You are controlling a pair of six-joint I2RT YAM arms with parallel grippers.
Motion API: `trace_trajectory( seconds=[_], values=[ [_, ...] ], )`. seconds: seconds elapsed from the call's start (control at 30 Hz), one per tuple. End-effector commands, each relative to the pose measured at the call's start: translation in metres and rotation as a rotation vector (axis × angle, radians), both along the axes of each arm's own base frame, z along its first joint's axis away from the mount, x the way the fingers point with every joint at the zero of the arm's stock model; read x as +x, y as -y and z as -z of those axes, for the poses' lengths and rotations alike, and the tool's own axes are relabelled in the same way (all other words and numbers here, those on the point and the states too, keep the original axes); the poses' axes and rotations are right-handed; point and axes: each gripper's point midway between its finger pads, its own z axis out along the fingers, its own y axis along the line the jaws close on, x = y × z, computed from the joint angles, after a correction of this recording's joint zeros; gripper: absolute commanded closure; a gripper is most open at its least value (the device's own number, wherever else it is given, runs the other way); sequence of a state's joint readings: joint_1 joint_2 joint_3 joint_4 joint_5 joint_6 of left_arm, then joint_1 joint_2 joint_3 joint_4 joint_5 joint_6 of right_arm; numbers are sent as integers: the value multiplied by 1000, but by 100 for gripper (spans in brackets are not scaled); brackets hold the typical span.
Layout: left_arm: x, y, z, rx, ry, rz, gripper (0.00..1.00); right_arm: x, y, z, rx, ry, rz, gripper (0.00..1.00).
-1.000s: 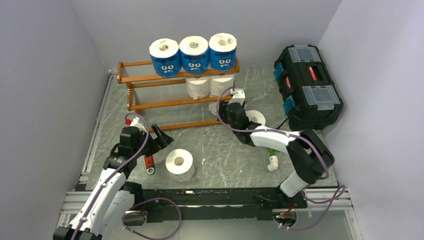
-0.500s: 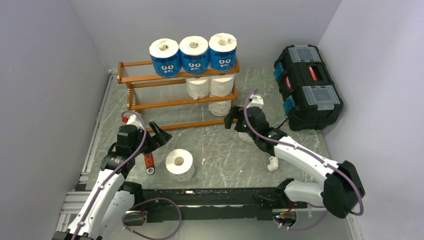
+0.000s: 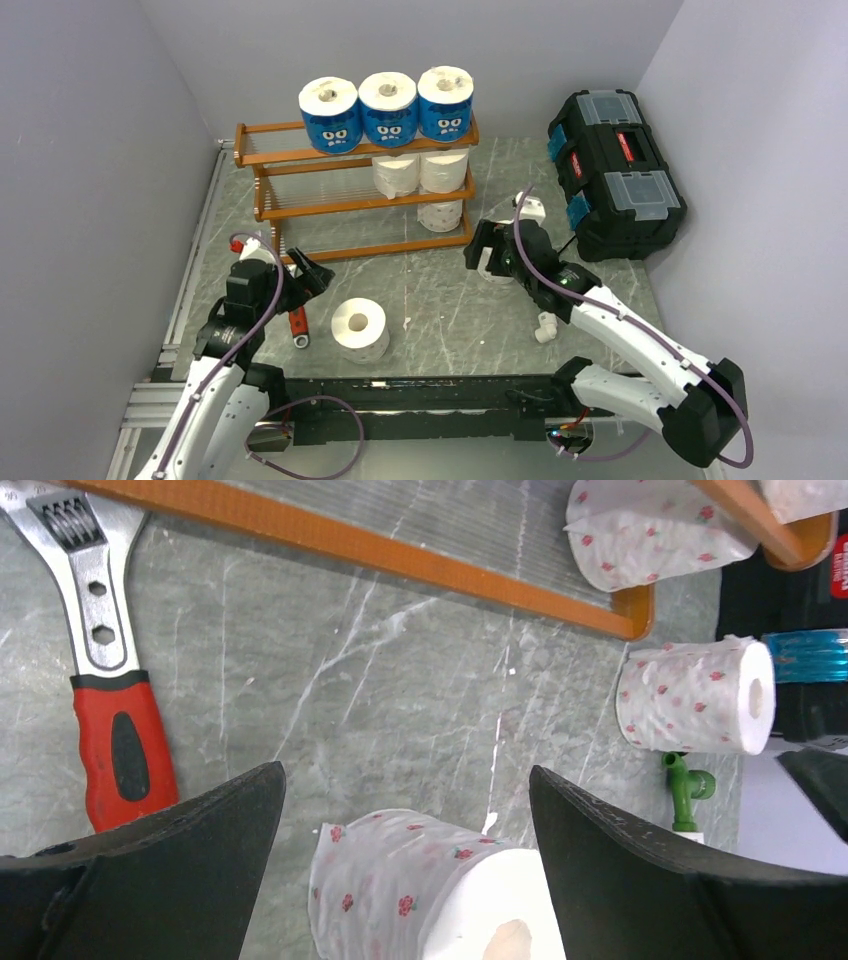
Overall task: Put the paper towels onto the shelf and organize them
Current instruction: Pick up the paper towel from the center of the board.
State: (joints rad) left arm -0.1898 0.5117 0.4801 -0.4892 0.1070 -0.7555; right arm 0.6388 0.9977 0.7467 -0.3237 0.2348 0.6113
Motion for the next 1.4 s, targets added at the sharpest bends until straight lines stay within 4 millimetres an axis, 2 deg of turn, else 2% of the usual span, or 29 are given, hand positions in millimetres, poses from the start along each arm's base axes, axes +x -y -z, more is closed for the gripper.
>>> trace_trajectory(
  seconds=[0.0,0.1,0.2,0.33,0.43,0.6,0.77,1.03,1.37],
  values=[
    [0,-5,8,5,-62,-46,2,14,52,-22,-70,37,250,9],
    [2,-9,7,4,-52,-80,3,23,74,-19,-45,10,350,11],
    [5,-9,4,-17,-18,-93,3,33,92,-7,-14,-49,425,12],
    [5,-7,9,-20,-42,-85,3,40,114,9,84,-115,501,15],
    [4,-4,15,-34,-59,-79,3,42,126,10,113,-107,551,16],
    [4,-2,25,-66,-71,-88,3,52,127,19,114,-107,552,18],
    [7,2,25,-80,-66,-77,3,61,125,14,112,-84,536,20],
    [8,2,26,-67,-53,-62,2,63,121,27,65,-126,487,19],
    [9,5,30,-75,-66,-53,2,67,109,33,78,-143,417,22]
  ],
)
